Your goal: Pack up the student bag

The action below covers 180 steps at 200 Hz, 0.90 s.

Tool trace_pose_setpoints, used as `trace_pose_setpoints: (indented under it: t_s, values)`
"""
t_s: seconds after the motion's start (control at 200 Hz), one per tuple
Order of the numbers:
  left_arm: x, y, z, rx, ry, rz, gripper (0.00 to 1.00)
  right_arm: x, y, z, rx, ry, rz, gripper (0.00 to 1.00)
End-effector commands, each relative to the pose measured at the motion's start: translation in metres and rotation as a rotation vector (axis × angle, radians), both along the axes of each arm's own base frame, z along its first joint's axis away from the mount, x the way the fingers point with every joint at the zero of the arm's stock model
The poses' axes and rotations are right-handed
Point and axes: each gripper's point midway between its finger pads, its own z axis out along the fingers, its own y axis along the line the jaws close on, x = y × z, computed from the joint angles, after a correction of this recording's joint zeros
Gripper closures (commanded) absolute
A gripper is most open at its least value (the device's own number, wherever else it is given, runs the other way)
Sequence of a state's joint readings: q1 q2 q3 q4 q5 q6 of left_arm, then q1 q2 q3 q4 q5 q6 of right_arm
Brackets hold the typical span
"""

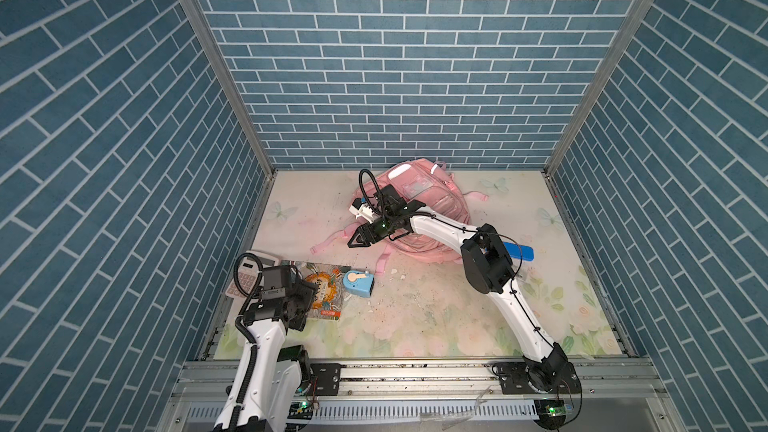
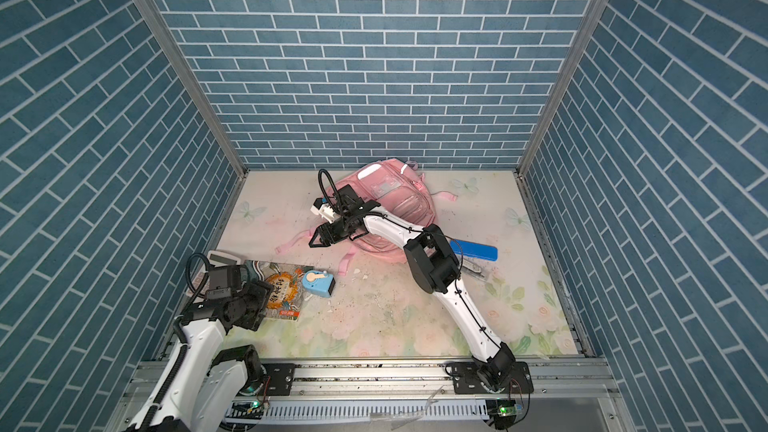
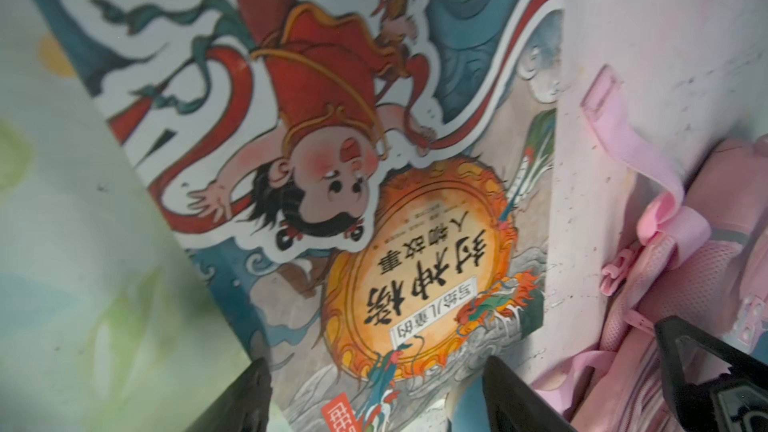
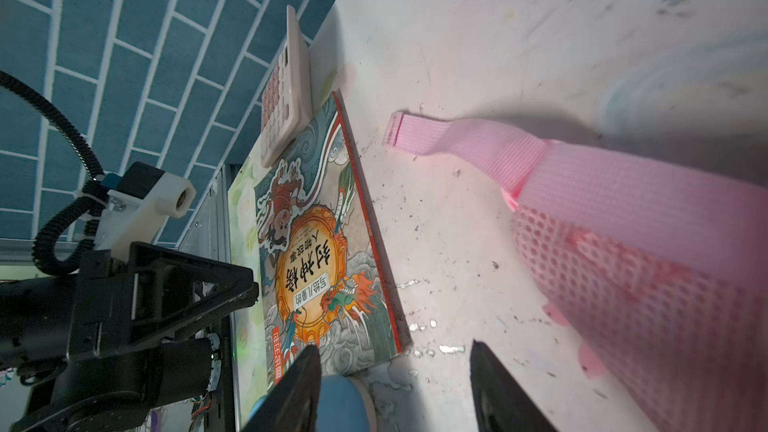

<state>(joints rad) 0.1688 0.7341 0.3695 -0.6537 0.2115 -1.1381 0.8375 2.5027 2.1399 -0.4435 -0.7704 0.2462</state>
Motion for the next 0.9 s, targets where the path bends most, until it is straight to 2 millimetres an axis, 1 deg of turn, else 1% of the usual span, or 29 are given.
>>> trace_pose_setpoints:
  t_s: [0.0, 0.09, 0.125, 0.16, 0.22, 0.295, 0.42, 0.465, 0.61, 0.76, 0.895]
  values:
    - [-0.016, -0.001, -0.011, -0.034, 0.033, 0.068, 0.18, -0.008, 0.001, -0.013, -0.033, 0.006, 0.043, 0.42]
    - [-0.023, -0.003, -0.023, -0.052, 0.040, 0.091, 0.15, -0.008, 0.003, -0.018, -0.048, 0.017, 0.044, 0.41]
    - [-0.023, -0.005, -0.028, -0.067, 0.028, 0.092, 0.15, -0.007, 0.003, -0.020, -0.054, 0.021, 0.043, 0.41]
    - [-0.023, -0.008, -0.033, -0.085, 0.023, 0.095, 0.13, -0.008, 0.004, -0.022, -0.059, 0.027, 0.043, 0.41]
    - [-0.024, -0.011, -0.042, -0.100, 0.022, 0.096, 0.13, -0.009, 0.005, -0.027, -0.069, 0.037, 0.043, 0.41]
    - [-0.023, -0.011, -0.046, -0.097, 0.020, 0.077, 0.13, -0.013, 0.006, -0.032, -0.080, 0.049, 0.047, 0.41]
    - [-0.015, -0.012, -0.045, -0.081, 0.006, 0.025, 0.14, -0.012, 0.009, -0.039, -0.107, 0.049, 0.042, 0.41]
    - [-0.010, -0.013, -0.042, -0.079, -0.010, 0.001, 0.15, -0.011, 0.009, -0.042, -0.117, 0.054, 0.037, 0.41]
    - [0.000, -0.015, -0.037, -0.067, -0.023, -0.058, 0.16, -0.002, 0.006, -0.056, -0.165, 0.067, -0.010, 0.40]
    - [0.006, -0.012, -0.033, -0.041, -0.016, -0.089, 0.16, 0.010, 0.000, -0.068, -0.198, 0.095, -0.063, 0.39]
    - [0.009, -0.017, -0.034, -0.061, -0.029, -0.111, 0.20, 0.011, 0.001, -0.072, -0.198, 0.111, -0.070, 0.38]
